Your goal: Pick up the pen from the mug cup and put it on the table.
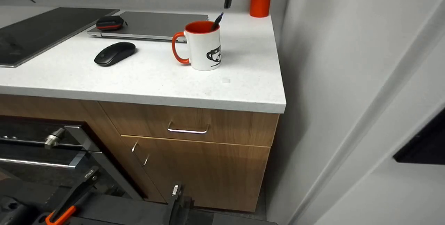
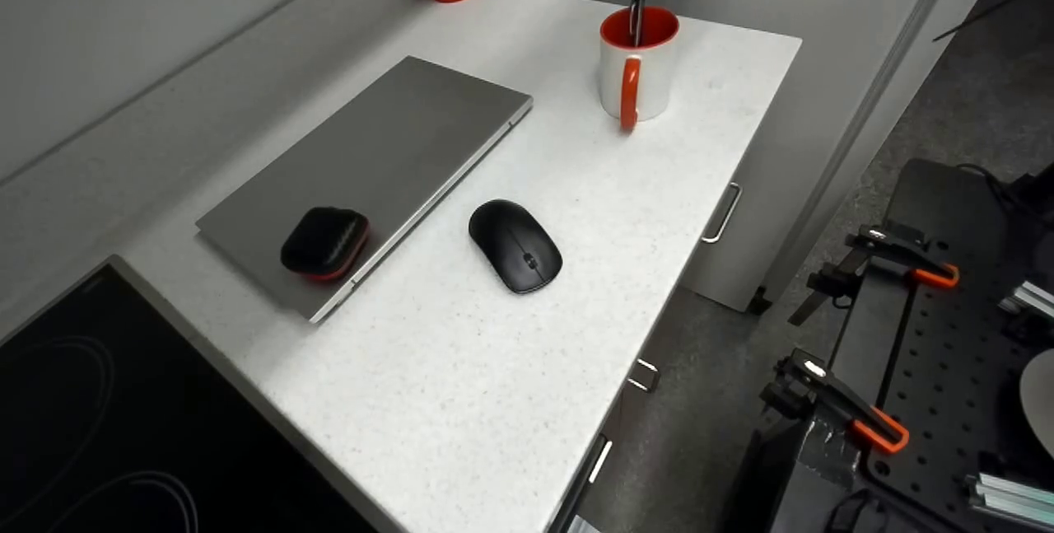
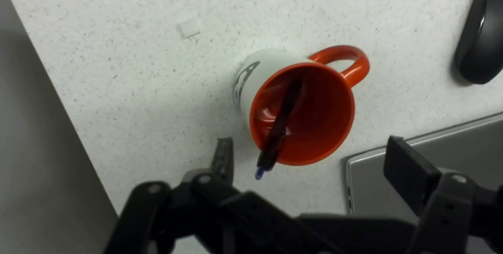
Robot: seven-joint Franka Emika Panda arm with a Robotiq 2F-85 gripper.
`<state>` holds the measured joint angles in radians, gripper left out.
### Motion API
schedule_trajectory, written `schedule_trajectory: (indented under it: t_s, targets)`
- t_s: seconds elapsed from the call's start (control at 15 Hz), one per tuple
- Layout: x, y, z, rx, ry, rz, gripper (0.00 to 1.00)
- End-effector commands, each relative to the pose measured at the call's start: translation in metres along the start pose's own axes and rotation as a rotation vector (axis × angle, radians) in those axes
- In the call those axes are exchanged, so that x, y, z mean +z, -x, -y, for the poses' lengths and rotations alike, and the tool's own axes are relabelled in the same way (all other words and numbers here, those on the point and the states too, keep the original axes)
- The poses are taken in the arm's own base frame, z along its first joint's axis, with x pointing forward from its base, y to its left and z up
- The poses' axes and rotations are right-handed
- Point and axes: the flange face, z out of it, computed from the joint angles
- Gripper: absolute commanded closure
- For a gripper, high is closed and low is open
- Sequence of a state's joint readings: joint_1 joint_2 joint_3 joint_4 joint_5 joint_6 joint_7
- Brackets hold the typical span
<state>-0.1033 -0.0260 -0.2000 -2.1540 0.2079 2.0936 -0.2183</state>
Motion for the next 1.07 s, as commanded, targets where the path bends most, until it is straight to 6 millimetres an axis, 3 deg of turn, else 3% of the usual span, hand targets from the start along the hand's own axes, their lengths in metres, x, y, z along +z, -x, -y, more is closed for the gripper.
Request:
schedule_trajectory:
  t_s: [0.0,0.33,1.0]
  targets:
    - [0.001,-0.003,-0.004,0.008,0.001,0.003,0.00]
    - [0.008,-0.007,-0.001,0.014,0.013,0.000,0.00]
    - [0.024,-0.028,-0.031,0.099,-0.075,0.024,0.00]
